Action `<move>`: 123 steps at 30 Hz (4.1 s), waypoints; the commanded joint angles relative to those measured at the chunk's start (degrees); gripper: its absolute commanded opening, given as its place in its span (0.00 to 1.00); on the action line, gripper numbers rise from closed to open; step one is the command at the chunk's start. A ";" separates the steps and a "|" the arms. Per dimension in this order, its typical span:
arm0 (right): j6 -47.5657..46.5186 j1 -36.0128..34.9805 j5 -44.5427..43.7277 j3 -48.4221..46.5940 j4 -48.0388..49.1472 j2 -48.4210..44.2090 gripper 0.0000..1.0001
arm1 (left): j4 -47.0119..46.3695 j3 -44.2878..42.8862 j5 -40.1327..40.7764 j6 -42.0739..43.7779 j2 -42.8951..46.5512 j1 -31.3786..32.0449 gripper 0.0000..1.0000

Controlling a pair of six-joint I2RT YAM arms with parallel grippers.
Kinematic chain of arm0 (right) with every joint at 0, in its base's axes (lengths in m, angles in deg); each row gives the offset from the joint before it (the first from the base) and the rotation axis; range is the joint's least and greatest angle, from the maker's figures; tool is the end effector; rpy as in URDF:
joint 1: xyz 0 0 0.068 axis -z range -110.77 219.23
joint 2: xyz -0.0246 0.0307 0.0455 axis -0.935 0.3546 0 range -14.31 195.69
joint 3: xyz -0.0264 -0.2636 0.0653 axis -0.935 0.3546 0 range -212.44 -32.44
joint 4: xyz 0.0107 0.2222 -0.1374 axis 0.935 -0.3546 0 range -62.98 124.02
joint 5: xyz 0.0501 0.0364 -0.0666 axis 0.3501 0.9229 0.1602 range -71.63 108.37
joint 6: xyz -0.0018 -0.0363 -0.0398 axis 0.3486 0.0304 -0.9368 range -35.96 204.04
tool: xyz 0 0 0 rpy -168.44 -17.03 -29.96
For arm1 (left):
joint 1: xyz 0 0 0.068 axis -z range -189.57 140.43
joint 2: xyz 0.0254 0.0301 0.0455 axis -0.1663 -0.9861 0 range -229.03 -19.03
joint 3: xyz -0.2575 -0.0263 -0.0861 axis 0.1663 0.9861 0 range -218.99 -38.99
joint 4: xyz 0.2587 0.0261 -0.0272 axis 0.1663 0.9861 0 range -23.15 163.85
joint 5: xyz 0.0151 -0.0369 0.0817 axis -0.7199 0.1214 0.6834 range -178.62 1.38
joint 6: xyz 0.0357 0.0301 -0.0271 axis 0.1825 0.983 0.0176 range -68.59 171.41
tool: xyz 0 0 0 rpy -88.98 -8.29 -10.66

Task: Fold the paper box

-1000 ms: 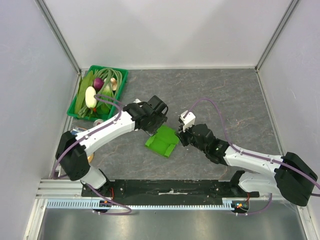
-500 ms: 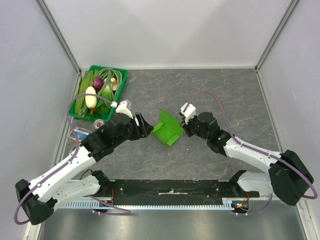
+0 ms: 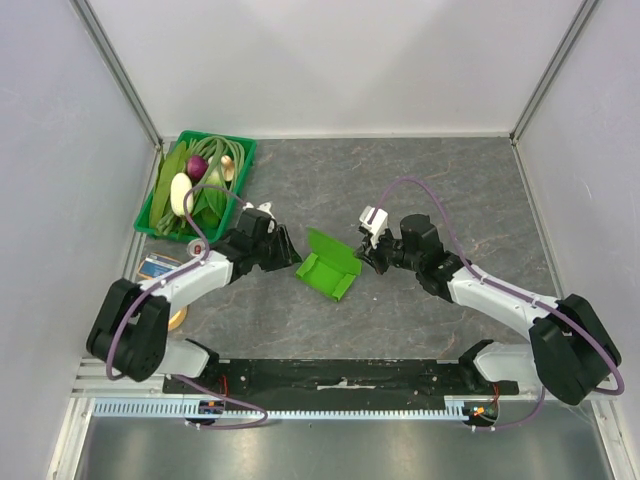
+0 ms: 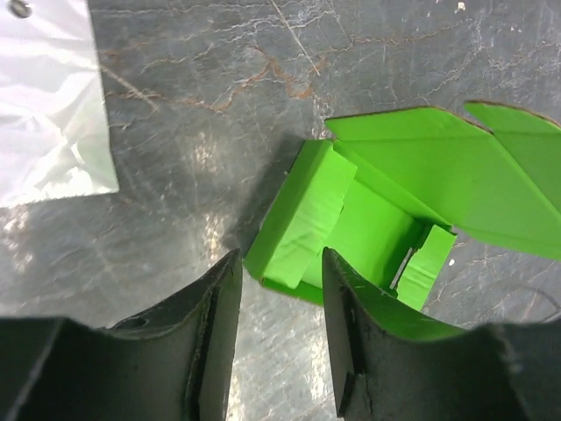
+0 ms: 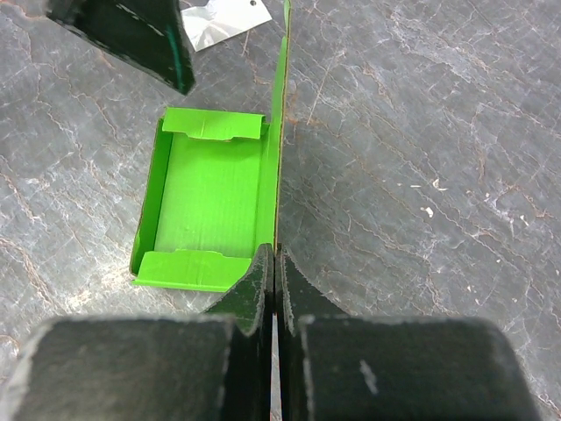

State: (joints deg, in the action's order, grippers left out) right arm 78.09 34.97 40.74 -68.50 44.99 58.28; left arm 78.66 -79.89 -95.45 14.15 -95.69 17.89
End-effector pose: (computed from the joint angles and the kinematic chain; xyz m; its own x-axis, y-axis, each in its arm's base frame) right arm 0.2156 0.1632 0.2216 -0.2715 -0.3009 -0.9142 -0.8370 0.5427 0.0699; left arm 0.2347 -0.1267 0.1951 -0.8416 -0.2401 -0.4839 0.0246 0.8778 -0.4784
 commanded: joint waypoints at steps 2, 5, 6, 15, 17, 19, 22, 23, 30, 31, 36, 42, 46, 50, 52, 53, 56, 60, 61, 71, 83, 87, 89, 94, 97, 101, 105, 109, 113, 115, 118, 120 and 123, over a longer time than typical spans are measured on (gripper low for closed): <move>-1.08 0.51 2.24 -2.18 -1.47 0.00 0.00 | -10.14 -1.90 -6.97 5.17 -6.74 -0.92 0.43; -0.81 0.86 2.59 -2.18 -1.21 -0.18 0.00 | -13.12 -0.67 -6.87 5.87 -8.58 -0.92 0.42; -0.72 1.04 2.68 -2.01 -0.94 -0.18 0.00 | -14.96 -0.14 -7.23 5.88 -8.85 -0.83 0.42; -0.11 1.39 3.38 -2.18 -0.15 0.61 0.00 | -18.14 1.26 -4.07 7.02 -10.26 0.40 0.30; -0.02 1.39 3.38 -2.27 -0.15 0.62 0.00 | -18.06 1.70 -2.14 7.11 -10.00 2.06 0.30; -0.02 1.39 3.21 -2.18 -0.15 0.44 0.00 | -16.83 1.71 -0.39 7.55 -10.52 3.29 0.31; 0.15 1.39 3.20 -2.18 -0.15 0.26 0.00 | -16.74 2.50 2.08 7.81 -10.17 4.96 0.31; 0.16 1.39 3.03 -2.27 -0.24 0.18 0.00 | -16.65 2.76 2.78 7.99 -10.00 5.40 0.31; 1.21 1.30 2.59 -2.53 -0.15 0.35 0.00 | -15.95 3.37 10.60 8.17 -10.44 10.76 0.27; 2.52 1.39 1.72 -2.62 -0.06 0.61 0.00 | -16.03 3.64 12.18 7.38 -10.44 11.55 0.26; 17.17 1.39 -13.08 -4.64 -3.38 1.14 0.17 | -12.18 2.50 24.98 5.97 -11.31 16.47 0.05; 37.06 1.39 -30.36 -10.09 -29.89 1.76 0.64 | -10.06 2.41 32.23 3.60 -11.67 21.05 0.02; 39.43 1.57 -30.63 -7.02 -34.77 -5.51 0.73 | -9.09 2.76 33.46 2.54 -11.67 21.93 0.02; 45.48 1.48 -23.97 2.63 -26.93 -15.35 0.74 | -8.21 2.59 33.02 1.05 -11.32 21.93 0.02; 48.31 1.13 -18.80 8.42 -19.70 -16.26 0.72 | -8.04 2.50 32.76 0.96 -11.05 22.19 0.02; 49.28 0.95 -18.25 9.15 -14.88 -15.74 0.70 | -7.95 2.50 32.93 0.78 -10.96 22.19 0.02; 52.00 -2.20 -20.16 11.09 -5.12 -11.36 0.65 | -7.16 2.32 33.11 0.34 -10.17 22.28 0.02; 55.61 -4.76 -22.02 11.01 2.64 -4.58 0.59 | -6.89 2.32 32.93 -0.36 -10.00 22.37 0.02; 55.88 -5.28 -22.02 10.92 3.97 -3.35 0.59 | -6.54 2.15 33.02 -0.71 -10.00 22.37 0.02; 56.50 -9.94 -30.71 7.41 5.57 6.75 0.51 | -4.08 1.36 34.87 -3.52 -10.00 23.95 0.02; 54.38 -19.43 -50.04 -4.01 -13.13 15.80 0.10 | -1.45 0.39 36.01 -5.54 -10.09 25.18 0.02; 54.73 -23.39 -55.67 -9.98 -21.23 21.08 0.00 | -1.18 0.74 36.01 -6.51 -9.47 25.36 0.02; 55.96 -25.41 -61.70 -12.45 -27.99 25.38 0.00 | -1.09 0.83 35.75 -6.95 -9.21 25.27 0.02; 68.06 -33.49 -74.74 -22.47 -48.20 36.98 0.00 | 0.40 0.74 35.57 -10.54 -8.86 25.27 0.02; 70.64 -34.73 -76.69 -24.85 -52.88 39.45 0.00 | 1.72 1.09 36.01 -14.49 -8.59 25.36 0.02; 71.70 -34.38 -78.18 -26.26 -55.34 40.34 0.00 | 1.55 2.67 36.62 -16.79 -7.28 25.62 0.02; 65.66 -34.21 -72.75 -23.55 -43.98 39.73 0.00 | -1.70 3.82 34.88 -15.66 -6.74 25.71 0.02; 60.72 -33.68 -66.94 -17.22 -31.98 34.64 0.00 | -3.02 3.90 31.80 -14.43 -6.84 25.62 0.10; 59.39 -32.80 -67.81 -14.23 -29.95 32.00 0.00 | -2.06 4.43 29.77 -13.55 -5.61 25.53 0.24; 59.48 -32.36 -67.46 -12.74 -28.72 30.76 0.00 | -1.45 4.61 29.16 -12.50 -3.94 25.53 0.29; 59.57 -32.19 -66.93 -11.85 -27.93 30.15 0.00 | -0.39 4.87 28.45 -11.35 -1.65 25.45 0.36; 59.39 -32.10 -66.76 -11.59 -27.31 30.06 0.00 | 0.93 5.05 28.36 -11.35 0.72 25.27 0.39; 58.87 -32.10 -66.23 -11.41 -26.52 30.23 0.00 | 1.81 5.66 28.10 -11.35 3.09 24.66 0.43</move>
State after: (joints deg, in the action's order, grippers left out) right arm 136.60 2.01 -33.90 -82.84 18.93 85.85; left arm 78.73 -74.86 -66.86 1.08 -96.59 43.05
